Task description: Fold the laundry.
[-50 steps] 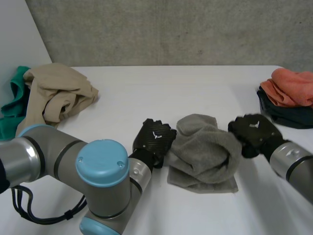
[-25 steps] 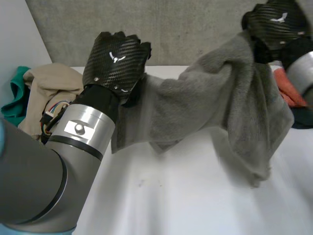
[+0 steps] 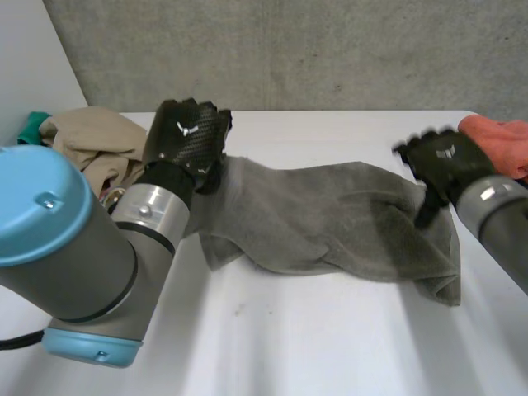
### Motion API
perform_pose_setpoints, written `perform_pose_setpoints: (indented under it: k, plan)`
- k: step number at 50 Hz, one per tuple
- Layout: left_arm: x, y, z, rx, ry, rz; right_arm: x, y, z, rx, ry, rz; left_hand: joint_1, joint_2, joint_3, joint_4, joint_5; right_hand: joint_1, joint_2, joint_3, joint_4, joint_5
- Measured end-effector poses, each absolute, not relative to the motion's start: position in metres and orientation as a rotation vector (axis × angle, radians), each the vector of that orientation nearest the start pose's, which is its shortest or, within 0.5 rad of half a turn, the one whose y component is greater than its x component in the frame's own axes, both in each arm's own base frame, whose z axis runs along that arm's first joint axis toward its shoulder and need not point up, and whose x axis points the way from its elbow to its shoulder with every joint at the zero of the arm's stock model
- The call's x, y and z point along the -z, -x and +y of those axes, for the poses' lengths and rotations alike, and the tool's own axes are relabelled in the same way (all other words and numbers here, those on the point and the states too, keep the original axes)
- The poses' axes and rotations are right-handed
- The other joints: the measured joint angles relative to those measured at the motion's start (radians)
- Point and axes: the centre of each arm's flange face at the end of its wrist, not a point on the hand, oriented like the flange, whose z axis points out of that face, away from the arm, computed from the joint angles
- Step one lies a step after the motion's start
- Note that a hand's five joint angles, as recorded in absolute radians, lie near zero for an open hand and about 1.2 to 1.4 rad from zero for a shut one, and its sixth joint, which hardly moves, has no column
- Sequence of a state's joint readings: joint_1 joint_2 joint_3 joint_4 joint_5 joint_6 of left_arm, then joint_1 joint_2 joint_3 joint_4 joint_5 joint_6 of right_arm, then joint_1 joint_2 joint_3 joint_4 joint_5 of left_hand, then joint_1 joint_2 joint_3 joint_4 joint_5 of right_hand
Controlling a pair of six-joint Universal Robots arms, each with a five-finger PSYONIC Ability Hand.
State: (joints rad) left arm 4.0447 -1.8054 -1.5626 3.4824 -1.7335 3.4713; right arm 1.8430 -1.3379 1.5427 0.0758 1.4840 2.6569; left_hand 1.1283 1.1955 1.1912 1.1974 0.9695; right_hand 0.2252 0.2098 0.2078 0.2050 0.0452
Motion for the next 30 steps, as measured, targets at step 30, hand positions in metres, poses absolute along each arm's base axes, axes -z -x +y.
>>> perform_pose_setpoints:
  k: [30]
  plan:
    - [-0.357,0.308,-0.198,2.739,-0.661,1.959,-0.127,-0.181,-0.281,1.733,1.051,2.448,0.000,0.001,0.002,0.000,0.000,0.892,0.924,0.909,0.913,0.900]
